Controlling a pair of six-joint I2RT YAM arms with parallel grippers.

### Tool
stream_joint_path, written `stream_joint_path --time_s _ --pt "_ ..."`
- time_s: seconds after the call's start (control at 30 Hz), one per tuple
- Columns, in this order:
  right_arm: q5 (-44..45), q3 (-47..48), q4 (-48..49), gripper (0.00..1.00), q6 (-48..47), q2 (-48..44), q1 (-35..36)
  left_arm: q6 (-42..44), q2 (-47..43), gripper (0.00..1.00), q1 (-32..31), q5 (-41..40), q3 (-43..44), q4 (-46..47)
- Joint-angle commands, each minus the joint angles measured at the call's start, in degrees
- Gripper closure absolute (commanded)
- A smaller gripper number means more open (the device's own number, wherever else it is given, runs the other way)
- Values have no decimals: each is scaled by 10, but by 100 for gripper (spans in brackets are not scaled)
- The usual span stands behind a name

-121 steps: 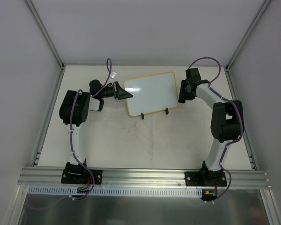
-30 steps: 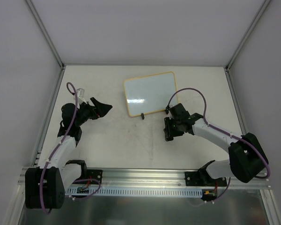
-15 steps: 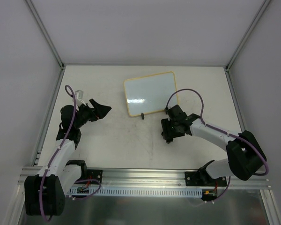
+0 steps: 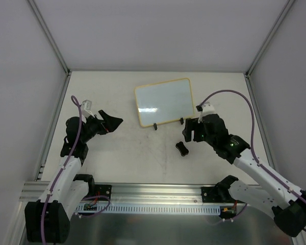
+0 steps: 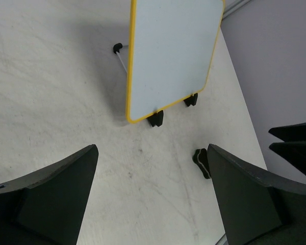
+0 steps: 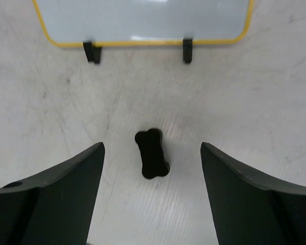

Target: Erase the whiteboard

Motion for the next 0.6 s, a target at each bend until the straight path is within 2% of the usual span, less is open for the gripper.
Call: stream_joint_path --time_s 0.0,0.17,0.27,0.33,0.57 --pt "94 -29 64 19 -45 -62 2 7 -17 11 -2 -4 10 -8" --pt "156 -109 130 9 -43 -183 1 -10 -6 10 -11 13 12 -10" --pt "163 -162 146 6 -37 -243 1 2 -2 4 -27 12 13 -14" --pt "156 -182 151 6 -34 -270 1 12 -7 1 -42 -3 1 -15" --pt "152 -265 174 1 -30 -364 0 63 -65 1 -64 -96 -58 -16"
